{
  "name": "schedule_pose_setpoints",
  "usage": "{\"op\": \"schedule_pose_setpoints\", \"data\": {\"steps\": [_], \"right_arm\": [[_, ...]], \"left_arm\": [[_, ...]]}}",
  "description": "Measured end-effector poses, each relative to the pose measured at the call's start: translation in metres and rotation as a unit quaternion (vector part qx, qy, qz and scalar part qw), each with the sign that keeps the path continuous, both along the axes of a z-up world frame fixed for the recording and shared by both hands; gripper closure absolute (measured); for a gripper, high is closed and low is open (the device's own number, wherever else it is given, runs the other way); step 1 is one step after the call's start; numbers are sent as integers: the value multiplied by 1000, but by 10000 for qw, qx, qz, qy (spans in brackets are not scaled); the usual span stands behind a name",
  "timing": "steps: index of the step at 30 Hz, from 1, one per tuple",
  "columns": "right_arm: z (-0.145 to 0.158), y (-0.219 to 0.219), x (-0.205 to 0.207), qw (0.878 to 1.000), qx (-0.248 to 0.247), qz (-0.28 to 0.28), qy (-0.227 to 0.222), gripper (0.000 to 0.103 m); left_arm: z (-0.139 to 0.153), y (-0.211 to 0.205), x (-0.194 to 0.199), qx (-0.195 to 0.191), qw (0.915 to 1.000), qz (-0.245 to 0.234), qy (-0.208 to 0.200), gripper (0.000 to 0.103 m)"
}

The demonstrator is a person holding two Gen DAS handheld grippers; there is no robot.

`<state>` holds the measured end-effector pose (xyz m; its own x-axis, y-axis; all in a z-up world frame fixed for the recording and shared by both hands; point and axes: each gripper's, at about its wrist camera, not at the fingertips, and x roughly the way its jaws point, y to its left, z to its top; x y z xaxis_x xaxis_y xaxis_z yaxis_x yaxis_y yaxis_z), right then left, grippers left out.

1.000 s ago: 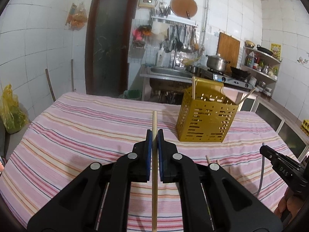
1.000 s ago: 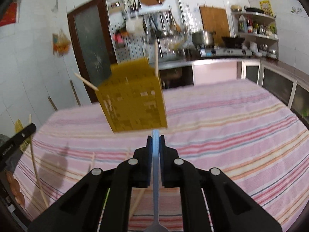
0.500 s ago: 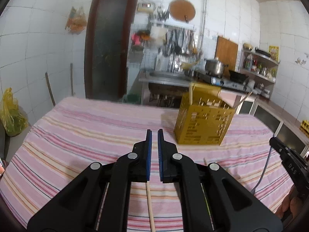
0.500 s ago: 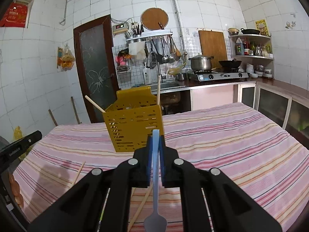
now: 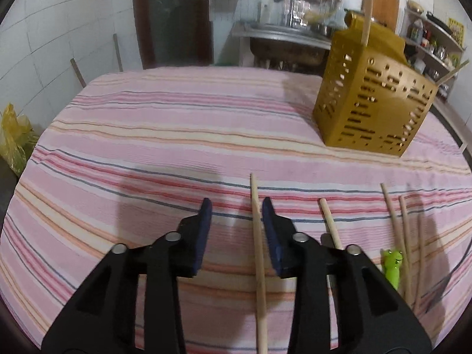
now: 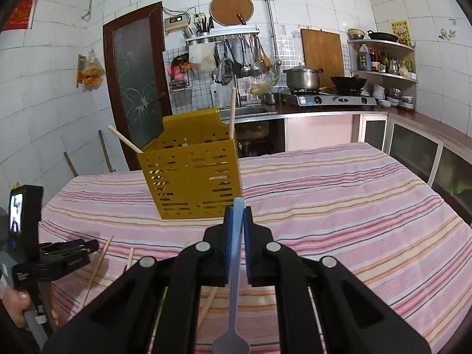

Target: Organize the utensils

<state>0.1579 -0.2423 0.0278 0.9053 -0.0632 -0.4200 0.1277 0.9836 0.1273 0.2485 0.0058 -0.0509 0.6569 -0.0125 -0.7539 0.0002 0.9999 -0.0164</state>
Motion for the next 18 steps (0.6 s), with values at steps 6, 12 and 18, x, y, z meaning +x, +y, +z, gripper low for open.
{"op": "schedule_pose_setpoints", "data": {"steps": [6, 12, 18], "right_arm": [[0, 4, 1, 10000, -57, 51, 10, 95], [0, 9, 4, 9999, -96, 64, 44, 95], [-1, 12, 2, 9998, -166, 52, 47, 95]], "left_arm": [[-16, -8, 11, 273, 9994, 40, 225, 60], [-18, -9, 14, 307, 9992, 69, 246, 55], [-15, -6, 13, 98, 9997, 14, 207, 98]]}}
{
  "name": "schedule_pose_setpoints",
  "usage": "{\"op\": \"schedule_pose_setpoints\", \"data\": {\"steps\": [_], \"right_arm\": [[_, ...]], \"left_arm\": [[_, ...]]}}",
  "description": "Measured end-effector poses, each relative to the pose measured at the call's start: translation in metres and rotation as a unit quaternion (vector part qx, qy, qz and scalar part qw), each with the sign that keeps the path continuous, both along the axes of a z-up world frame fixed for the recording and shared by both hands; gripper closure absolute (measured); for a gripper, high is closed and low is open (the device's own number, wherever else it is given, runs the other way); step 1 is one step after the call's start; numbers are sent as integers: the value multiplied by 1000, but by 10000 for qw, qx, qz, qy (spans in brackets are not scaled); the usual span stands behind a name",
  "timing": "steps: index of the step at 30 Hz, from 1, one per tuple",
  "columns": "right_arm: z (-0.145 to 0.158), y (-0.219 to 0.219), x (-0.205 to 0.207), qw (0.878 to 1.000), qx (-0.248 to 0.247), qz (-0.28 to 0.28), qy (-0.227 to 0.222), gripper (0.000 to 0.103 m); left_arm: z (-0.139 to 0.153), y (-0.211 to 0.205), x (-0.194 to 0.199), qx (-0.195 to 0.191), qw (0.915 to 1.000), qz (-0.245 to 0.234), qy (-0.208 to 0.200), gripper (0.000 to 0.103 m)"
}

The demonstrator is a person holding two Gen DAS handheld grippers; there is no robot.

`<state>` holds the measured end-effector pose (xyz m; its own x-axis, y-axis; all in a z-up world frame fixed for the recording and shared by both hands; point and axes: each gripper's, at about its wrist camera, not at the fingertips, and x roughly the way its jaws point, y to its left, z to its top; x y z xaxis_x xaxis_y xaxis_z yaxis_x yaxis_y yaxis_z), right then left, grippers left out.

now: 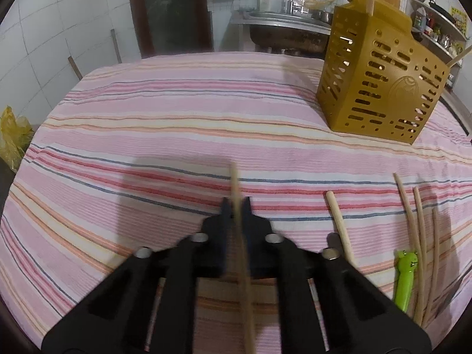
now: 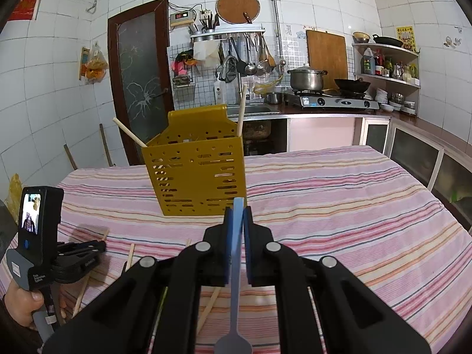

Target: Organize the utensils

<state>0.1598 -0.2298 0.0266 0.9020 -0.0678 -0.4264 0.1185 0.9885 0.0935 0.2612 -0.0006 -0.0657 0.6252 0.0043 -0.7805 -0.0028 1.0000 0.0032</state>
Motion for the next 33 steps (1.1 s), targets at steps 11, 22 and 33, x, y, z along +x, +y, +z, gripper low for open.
{"op": "schedule_pose_setpoints", "data": {"steps": [11, 22, 33], "right_arm": [[4, 2, -12, 9998, -78, -12, -160, 95], [9, 3, -24, 9993, -70, -11, -360, 96], [12, 2, -31, 9987, -75, -44, -506, 96]], "left_arm": [[54, 11, -46, -392, 9907, 104, -1299, 98], [100, 16, -99, -599, 9690, 191, -2388, 98], [107, 19, -111, -689, 9633, 104, -2592, 98]]}}
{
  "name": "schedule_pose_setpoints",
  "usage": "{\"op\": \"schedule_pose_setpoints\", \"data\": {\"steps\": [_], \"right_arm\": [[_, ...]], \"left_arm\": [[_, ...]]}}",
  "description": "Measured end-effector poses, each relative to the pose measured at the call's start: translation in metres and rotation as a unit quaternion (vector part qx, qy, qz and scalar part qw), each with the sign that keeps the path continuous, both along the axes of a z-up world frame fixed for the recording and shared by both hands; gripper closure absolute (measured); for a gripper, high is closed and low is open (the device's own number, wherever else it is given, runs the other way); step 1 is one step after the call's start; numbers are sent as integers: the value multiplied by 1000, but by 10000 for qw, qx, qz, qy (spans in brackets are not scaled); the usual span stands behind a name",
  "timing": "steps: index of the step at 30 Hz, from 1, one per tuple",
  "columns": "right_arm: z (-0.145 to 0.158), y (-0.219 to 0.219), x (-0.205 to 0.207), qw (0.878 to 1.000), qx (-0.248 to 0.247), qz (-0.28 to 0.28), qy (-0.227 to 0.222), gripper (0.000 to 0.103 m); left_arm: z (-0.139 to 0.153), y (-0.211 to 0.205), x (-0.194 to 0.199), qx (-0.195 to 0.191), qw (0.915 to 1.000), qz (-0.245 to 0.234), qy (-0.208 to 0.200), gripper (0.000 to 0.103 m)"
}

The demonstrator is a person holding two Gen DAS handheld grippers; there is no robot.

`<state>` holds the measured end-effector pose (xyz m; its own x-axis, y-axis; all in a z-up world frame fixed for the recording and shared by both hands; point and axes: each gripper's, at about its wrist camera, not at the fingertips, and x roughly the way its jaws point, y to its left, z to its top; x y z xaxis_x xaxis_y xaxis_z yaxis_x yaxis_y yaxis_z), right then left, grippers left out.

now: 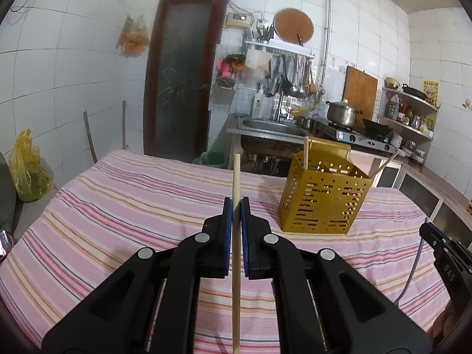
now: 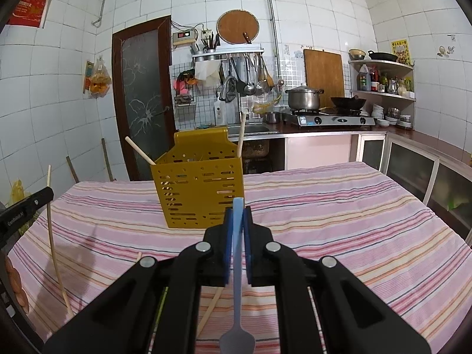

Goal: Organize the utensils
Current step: 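Carry the chopstick and blue spatula over the yellow caddy with both tools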

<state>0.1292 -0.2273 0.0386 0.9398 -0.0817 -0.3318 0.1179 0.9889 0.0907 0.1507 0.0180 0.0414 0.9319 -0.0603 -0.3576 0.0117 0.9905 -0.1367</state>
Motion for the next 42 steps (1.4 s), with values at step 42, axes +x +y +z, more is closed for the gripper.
{"op": "schedule_pose_setpoints", "data": {"steps": [42], "right_arm": [[42, -4, -18, 9990, -132, 120, -406, 96]], "left_arm": [[37, -10, -17, 36, 9990, -60, -432, 98]]}}
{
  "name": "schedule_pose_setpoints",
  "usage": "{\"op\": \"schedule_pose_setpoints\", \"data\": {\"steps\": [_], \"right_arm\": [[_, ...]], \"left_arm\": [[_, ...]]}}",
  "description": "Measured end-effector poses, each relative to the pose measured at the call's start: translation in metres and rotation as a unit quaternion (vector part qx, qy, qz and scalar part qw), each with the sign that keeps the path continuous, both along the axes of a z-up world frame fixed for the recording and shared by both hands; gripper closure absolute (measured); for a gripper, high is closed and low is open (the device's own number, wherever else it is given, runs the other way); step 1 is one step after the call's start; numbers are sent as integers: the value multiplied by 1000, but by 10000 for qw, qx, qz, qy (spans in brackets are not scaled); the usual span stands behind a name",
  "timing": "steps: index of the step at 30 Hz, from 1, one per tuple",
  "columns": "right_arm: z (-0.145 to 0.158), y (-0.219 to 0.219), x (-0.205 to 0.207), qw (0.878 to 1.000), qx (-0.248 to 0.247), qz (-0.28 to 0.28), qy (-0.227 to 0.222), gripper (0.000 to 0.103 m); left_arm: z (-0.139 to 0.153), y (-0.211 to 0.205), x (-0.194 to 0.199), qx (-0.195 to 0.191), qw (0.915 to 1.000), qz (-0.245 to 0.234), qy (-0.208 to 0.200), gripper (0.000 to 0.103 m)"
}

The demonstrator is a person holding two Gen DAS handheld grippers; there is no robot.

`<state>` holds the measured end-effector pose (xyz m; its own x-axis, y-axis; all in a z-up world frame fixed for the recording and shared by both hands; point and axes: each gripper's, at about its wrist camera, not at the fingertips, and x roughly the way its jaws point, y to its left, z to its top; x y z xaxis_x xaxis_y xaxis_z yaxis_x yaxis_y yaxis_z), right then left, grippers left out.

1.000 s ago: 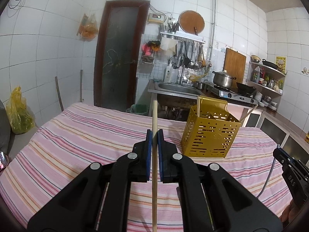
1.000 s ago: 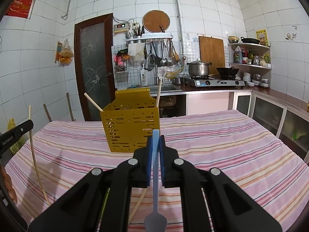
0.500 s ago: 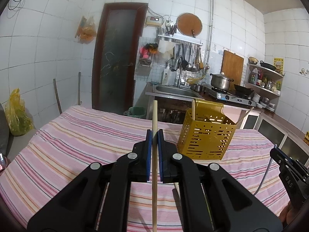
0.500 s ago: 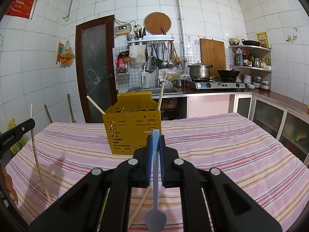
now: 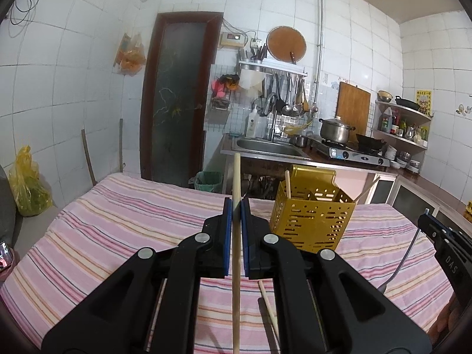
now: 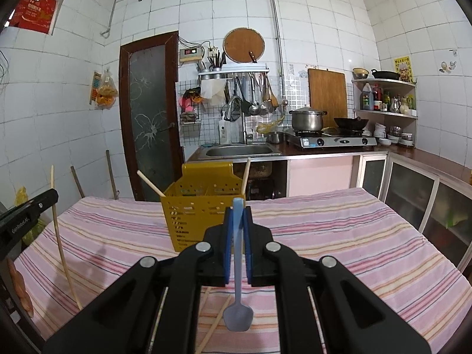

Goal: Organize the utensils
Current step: 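Carry the chopstick and blue spatula over the yellow caddy with both tools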

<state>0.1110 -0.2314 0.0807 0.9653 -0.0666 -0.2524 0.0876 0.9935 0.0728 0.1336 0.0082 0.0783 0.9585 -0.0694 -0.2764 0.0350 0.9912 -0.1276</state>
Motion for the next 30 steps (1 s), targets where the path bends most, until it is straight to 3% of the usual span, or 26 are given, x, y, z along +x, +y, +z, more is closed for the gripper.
{"op": "schedule_pose_setpoints", "data": {"steps": [19, 30], "right_arm": [[43, 6, 15, 9992, -264, 221, -204, 96], [109, 1, 54, 9966, -298, 255, -718, 96]], "left_arm": [[49, -17, 12, 108, 9992, -203, -336, 98], [113, -41, 50, -140, 9945, -493, -911, 98]]}}
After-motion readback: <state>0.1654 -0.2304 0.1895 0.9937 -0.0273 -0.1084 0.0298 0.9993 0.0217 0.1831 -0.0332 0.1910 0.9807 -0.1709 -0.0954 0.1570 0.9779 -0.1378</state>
